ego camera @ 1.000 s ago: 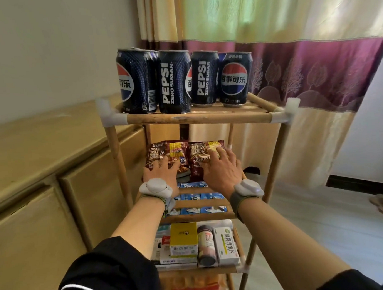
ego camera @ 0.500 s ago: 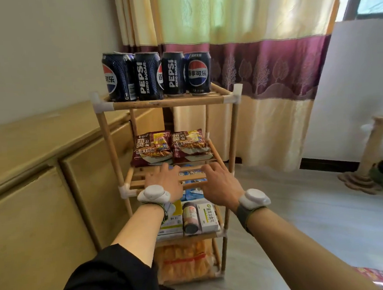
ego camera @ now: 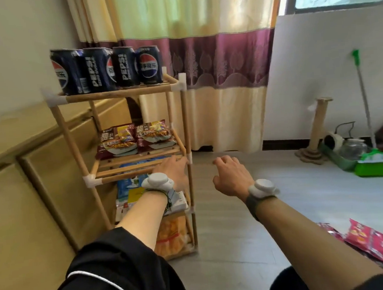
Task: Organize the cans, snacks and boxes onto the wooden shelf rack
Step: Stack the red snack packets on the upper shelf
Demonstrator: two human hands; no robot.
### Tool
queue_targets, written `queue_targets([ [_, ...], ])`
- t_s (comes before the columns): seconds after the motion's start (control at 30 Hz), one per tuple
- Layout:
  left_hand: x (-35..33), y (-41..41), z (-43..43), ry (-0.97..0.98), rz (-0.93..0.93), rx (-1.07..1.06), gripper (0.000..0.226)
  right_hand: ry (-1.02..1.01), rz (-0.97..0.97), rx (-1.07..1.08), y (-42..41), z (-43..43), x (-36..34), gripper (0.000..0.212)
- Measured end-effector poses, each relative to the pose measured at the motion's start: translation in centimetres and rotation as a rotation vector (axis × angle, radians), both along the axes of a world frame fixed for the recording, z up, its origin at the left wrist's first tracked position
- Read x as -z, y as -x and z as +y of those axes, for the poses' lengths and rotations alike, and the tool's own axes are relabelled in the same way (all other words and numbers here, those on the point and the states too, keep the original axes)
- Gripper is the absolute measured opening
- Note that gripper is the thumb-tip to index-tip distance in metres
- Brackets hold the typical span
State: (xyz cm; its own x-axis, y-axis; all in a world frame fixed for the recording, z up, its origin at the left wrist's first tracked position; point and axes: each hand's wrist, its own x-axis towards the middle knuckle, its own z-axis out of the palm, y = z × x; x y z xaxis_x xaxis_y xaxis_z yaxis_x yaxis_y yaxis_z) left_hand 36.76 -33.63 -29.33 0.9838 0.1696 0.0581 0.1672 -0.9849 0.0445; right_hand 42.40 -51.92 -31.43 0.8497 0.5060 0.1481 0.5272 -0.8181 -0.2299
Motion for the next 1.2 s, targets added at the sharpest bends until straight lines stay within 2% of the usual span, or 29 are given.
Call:
queue_targets([
  [0.1, 0.7, -1.8, -4.0, -0.024, 0.003, 0.063, 0.052, 0.021, -0.006, 0.083, -0.1, -4.1, 0.4, 0.052],
  [0.27, 2.0, -5.5, -12.6, -0.051, 0.032, 0.283, 0.054, 0.026, -0.033, 0.311, -0.4, -12.4, 1.3, 0.046],
  [0.47, 3.7, -8.1, -21.9, -0.004, 0.027, 0.462, 0.054, 0.075, 0.056, 0.571, 1.2, -22.7, 2.4, 0.050],
  [0.63, 6.1, -9.4, -29.5, 0.072, 0.085, 0.674, 0.057, 0.103, 0.201, 0.868, 4.0, -32.0, 4.4, 0.050],
  [0.8, 9.3, -11.1, -35.0, 0.098, 0.210, 0.739, 0.061, 0.184, 0.364, 1.072, 6.3, -38.5, 6.6, 0.053],
  [0.97, 13.4, -11.6, -39.8, 0.168, 0.308, 0.785, 0.058, 0.204, 0.487, 1.203, 8.3, -43.6, 9.7, 0.056],
  [1.2, 22.3, -11.7, -50.7, 0.078, 0.445, 0.858, 0.062, 0.122, 0.680, 1.279, 8.7, -50.7, 17.4, 0.060],
])
